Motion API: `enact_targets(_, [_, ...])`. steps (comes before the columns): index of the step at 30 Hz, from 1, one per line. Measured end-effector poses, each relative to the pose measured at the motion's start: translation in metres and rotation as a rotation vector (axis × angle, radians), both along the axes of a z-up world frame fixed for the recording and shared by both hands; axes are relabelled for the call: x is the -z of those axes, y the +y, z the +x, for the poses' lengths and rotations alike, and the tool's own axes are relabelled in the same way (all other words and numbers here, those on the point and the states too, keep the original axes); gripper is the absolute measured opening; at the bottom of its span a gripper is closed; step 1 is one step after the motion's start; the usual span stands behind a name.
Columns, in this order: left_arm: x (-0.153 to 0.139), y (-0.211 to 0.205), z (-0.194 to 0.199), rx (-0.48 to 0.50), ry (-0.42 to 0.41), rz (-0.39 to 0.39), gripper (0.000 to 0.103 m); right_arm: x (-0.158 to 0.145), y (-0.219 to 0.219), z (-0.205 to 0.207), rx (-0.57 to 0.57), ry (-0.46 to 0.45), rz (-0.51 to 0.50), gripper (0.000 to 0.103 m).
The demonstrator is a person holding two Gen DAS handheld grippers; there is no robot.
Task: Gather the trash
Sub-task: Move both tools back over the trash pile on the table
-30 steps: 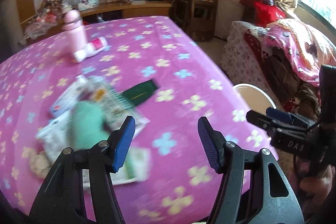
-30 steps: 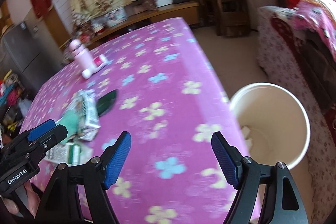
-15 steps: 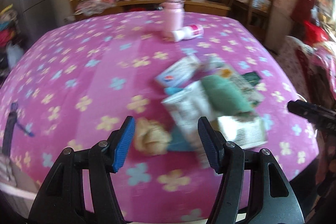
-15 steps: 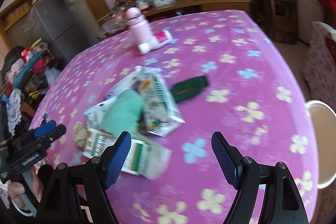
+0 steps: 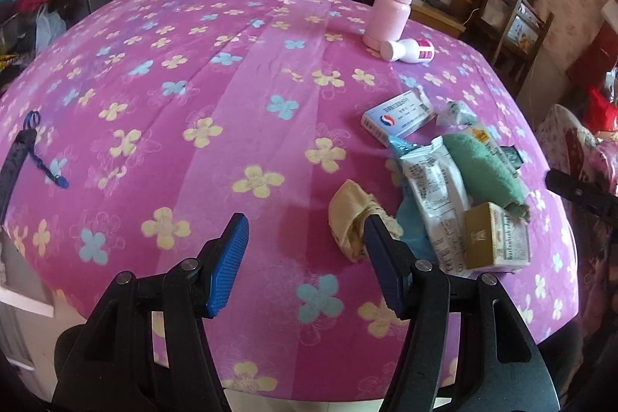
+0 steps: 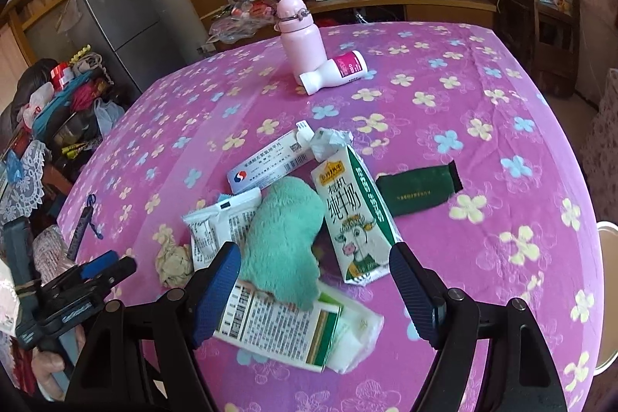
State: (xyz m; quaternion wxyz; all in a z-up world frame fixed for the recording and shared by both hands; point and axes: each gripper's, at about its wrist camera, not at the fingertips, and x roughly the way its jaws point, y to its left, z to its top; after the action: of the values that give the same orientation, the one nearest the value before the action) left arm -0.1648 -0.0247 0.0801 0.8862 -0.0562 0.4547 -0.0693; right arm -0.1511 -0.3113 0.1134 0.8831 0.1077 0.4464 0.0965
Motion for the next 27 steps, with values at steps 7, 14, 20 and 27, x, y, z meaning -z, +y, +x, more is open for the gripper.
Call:
enact_targets(7, [-0.013, 0.006, -0.006, -0.021, -0.024, -0.006, 0.061, 0.002, 0.01, 0.01, -0.007, 0.031, 0.018, 0.077])
enact_targets(14, [-0.007, 0.007, -0.007, -0.008, -0.019, 0.033, 0.061, 0.003, 0.026, 0.012, -0.031, 0.039, 0.037, 0.077])
enact_targets(20, [0.002, 0.004, 0.007, 0.008, 0.005, 0.04, 0.061, 0.003, 0.027, 0.005, -0.032, 0.036, 0.008, 0.077])
enact_targets(27, [0.014, 0.001, 0.023, 0.035, 0.039, 0.025, 0.061, 0.004, 0.023, 0.005, -0.039, 0.038, 0.017, 0.077])
